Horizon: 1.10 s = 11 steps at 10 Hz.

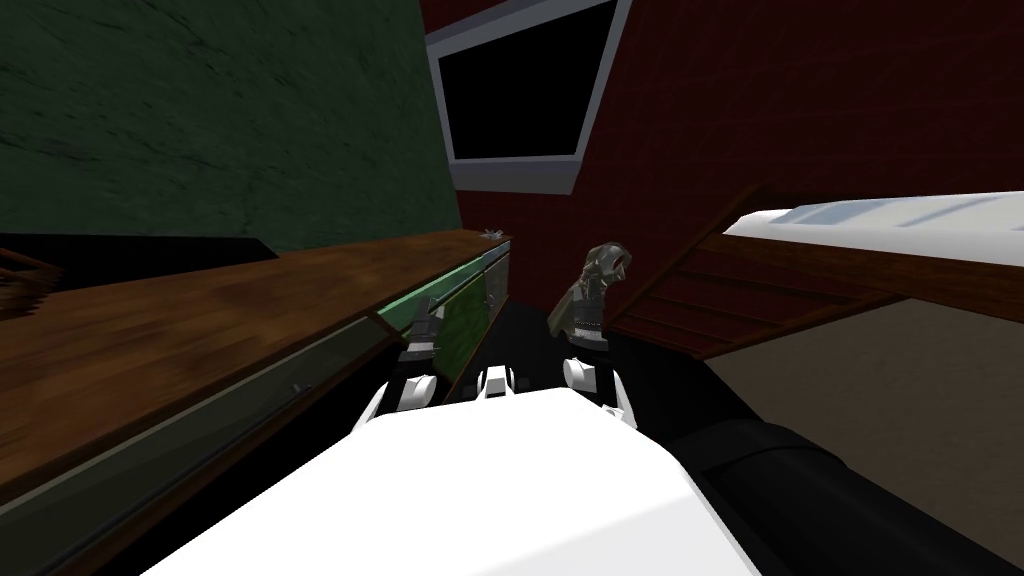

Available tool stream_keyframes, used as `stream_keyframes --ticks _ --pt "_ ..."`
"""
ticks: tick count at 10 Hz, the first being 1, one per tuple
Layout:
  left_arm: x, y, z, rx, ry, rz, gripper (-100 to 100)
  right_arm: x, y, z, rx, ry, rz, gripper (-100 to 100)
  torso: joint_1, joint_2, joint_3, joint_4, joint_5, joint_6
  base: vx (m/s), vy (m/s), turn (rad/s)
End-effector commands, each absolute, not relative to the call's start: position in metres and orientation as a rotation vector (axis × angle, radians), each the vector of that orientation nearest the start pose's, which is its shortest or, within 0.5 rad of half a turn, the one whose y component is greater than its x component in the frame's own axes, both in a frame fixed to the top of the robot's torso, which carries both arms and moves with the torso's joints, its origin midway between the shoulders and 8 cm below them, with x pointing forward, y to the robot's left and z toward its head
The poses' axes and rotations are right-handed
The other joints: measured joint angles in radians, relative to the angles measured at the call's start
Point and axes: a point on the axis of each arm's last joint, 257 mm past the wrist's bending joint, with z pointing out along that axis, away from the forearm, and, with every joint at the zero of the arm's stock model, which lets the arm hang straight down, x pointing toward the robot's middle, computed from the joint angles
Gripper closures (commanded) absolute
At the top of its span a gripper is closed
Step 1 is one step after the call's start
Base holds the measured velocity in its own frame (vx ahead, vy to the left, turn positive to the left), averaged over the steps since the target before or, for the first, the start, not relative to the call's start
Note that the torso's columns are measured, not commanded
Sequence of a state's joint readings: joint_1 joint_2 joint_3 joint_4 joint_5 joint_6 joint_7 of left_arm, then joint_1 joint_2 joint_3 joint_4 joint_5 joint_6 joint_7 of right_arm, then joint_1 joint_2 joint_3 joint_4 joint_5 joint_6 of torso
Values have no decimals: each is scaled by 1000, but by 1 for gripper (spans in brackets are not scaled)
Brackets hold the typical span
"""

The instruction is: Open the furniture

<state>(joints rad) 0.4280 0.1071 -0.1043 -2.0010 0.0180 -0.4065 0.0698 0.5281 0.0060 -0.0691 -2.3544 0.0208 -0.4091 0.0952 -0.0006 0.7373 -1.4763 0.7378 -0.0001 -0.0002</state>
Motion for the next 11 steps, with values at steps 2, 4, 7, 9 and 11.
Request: stream_keyframes --ticks 2,4,7,9,11 --pt "406 241 -90 -883 909 -1398 -100 338 -303 32 636 668 1110 0 0 -3 -2 -1 0 0 80 -6 -5" --pt "408 240 -101 -882 909 -1398 100 338 -303 32 636 667 1110 0 1 1 1 0 0 0 -1 -1 4" --pt "405 237 -95 -878 907 -1401 100 338 -303 32 636 667 1110 0 3 6 4 2 1 -3 -47 -36 -18" --pt "403 236 -90 -876 904 -1401 100 338 -303 33 636 667 1111 0 -6 9 5 4 -2 -2 -65 -177 20" --pt "400 234 -85 -874 902 -1402 100 338 -303 33 636 667 1111 0 -3 8 4 6 -3 0 -50 -169 10"
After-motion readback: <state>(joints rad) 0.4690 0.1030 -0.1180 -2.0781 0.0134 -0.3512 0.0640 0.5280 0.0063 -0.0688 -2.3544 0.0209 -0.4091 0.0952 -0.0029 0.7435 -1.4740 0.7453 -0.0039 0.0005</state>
